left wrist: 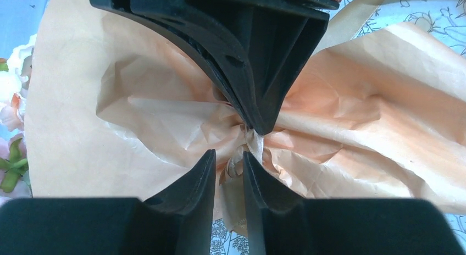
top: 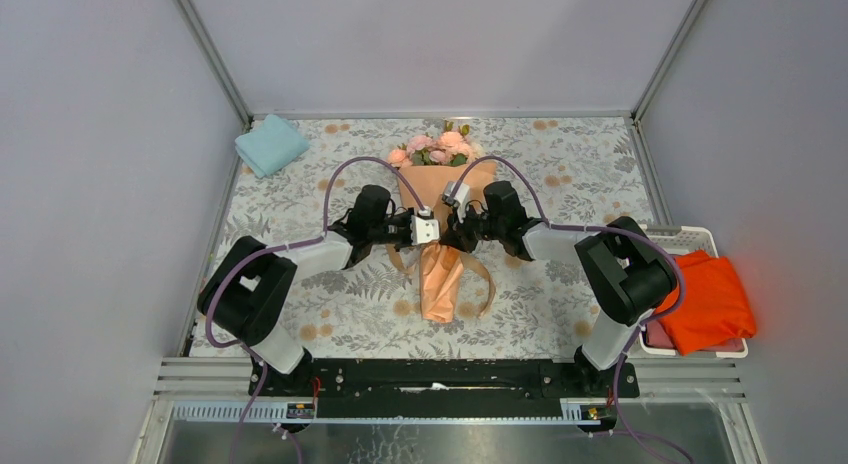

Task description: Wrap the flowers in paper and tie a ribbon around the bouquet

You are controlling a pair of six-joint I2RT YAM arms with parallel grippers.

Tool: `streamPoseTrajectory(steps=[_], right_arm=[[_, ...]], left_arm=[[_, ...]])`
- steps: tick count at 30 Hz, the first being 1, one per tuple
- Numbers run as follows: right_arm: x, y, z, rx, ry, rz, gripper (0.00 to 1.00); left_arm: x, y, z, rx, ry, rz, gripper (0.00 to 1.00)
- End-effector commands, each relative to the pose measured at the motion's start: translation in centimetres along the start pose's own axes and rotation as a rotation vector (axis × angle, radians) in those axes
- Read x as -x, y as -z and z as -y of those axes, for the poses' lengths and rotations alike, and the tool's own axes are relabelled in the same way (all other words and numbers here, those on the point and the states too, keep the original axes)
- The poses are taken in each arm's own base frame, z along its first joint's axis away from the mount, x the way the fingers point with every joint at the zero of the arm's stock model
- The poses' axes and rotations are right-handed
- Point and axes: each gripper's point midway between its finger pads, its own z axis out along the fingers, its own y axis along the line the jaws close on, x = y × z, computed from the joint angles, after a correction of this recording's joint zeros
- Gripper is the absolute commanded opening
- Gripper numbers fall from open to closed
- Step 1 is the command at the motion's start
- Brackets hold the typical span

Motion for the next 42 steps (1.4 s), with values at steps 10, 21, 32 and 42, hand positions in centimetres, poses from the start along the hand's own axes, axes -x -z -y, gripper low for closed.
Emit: streamPoseTrajectory(steps=[10, 21, 32, 42], right_arm=[[0.4, 0.2, 0.2, -0.009, 0.011, 0.016, 0.13], [-0.3, 0.4, 0.1, -0.016, 0.002, 0.002, 0.13], [-1.7, 1.0, 0.0, -0.046, -0.020, -0.020, 0.14], [-2.4, 1.8, 0.0, -0.068, -0.011, -0.057, 0.18]], left_arm=[[-0.5, -0.9, -0.8, -0.039, -0.353, -0.078, 0.28], [1.3, -0.8, -1.3, 0.007, -0.325, -0.033, 0.00], [3.2, 0.6, -2.9, 0.087, -0.064, 0.056, 0.00], [5.8, 1.8, -3.3, 0.097, 0.108, 0.161, 0.00]])
